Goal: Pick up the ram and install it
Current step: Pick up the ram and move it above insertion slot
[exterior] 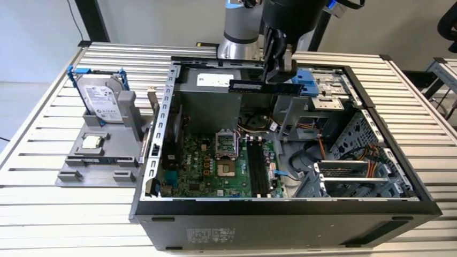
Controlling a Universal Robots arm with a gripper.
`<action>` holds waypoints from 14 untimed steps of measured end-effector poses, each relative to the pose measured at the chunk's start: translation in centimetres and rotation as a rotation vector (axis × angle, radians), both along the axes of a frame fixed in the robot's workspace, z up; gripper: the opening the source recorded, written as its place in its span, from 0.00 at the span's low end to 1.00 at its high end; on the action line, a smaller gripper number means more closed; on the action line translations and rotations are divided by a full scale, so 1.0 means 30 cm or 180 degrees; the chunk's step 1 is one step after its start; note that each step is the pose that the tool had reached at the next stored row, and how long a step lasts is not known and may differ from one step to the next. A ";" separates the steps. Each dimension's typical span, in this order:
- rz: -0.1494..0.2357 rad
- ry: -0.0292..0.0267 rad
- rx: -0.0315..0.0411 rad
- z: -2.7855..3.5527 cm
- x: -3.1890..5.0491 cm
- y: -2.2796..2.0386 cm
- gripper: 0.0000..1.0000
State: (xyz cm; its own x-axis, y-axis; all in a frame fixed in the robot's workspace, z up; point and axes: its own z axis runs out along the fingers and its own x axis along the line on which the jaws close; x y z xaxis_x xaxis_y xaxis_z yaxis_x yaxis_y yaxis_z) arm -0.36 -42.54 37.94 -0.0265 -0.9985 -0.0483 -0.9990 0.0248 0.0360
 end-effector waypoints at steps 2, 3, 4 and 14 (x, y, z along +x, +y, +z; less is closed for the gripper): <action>0.0000 0.0000 0.0000 0.000 0.008 0.008 0.00; 0.0000 0.0000 -0.0001 0.000 0.014 0.008 0.00; 0.0000 0.0000 0.0000 0.000 0.021 0.008 0.00; 0.0000 0.0000 -0.0001 0.000 0.039 0.007 0.00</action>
